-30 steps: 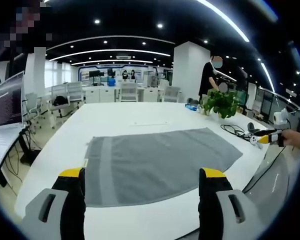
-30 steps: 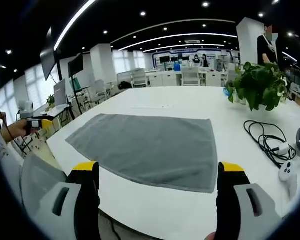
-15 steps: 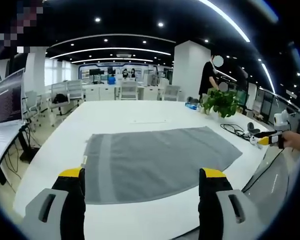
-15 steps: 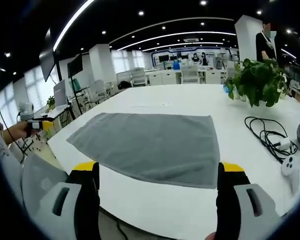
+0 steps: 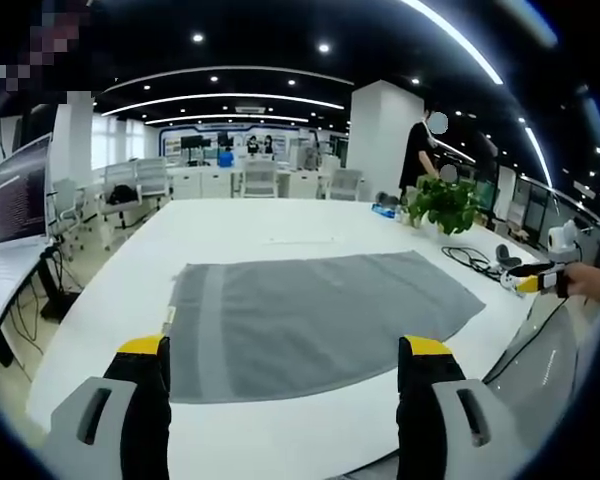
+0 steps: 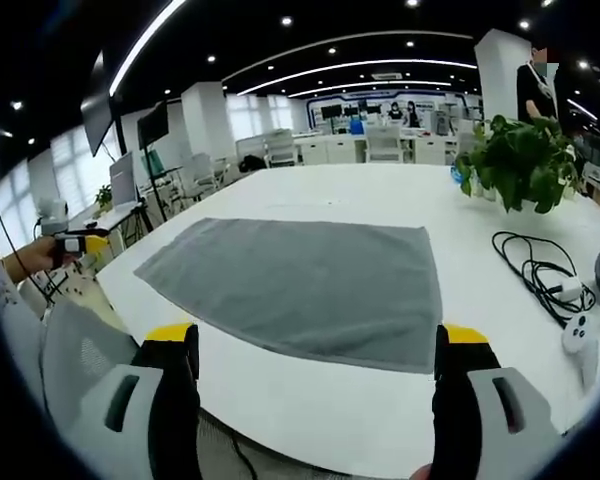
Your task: Fold the towel on the table until its edges align and the towel forms a compact rectangular stack.
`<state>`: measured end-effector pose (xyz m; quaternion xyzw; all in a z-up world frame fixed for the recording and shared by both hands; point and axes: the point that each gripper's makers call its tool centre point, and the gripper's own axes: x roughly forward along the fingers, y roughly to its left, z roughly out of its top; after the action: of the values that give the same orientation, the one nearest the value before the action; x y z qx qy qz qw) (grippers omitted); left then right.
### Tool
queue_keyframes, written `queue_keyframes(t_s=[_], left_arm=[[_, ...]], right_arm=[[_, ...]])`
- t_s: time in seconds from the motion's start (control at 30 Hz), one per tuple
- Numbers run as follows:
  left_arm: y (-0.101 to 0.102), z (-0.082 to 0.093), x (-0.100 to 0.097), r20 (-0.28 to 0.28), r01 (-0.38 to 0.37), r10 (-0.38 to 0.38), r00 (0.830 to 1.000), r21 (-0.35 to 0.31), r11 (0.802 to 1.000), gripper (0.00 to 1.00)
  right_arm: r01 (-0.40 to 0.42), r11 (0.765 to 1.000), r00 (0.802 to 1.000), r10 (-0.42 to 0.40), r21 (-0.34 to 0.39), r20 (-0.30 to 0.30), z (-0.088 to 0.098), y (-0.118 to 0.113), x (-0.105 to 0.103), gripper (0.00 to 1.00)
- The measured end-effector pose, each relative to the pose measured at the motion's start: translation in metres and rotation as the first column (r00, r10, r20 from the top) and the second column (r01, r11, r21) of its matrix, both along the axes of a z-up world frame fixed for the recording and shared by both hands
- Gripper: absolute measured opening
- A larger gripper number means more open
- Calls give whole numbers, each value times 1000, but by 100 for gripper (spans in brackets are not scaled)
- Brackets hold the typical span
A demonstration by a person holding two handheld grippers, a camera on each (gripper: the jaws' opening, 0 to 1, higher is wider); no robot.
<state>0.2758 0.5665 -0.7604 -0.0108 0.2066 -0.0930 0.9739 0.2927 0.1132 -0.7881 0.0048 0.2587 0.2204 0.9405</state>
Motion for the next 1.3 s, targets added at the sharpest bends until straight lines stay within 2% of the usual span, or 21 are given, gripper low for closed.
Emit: queue_keyframes(t_s=[0.43,0.77,1.1,1.2,1.3], left_arm=[[-7,-2,-1,-14,22,-22,1000,8,1000,97],[-25,2,9,-18,73,-73,997,16,997,97],[-66,14,23,2,159,-159,987,18,987,97],[-85,11,25,-13,217,-217,976,68,974,96],[-103,10,30,-13,252,-252,968,65,966,96]], right_arm=[[3,1000,1000,-3,15,-4,1,-4,1,99],[18,1000,1000,-18,11,-1,6,-15,1,99],[0,999,1000,1,-51,18,18,-23,8,99],[-3,998,1000,4,-57,18,20,-26,13,99],[-3,998,1000,4,-60,19,22,-31,18,99]])
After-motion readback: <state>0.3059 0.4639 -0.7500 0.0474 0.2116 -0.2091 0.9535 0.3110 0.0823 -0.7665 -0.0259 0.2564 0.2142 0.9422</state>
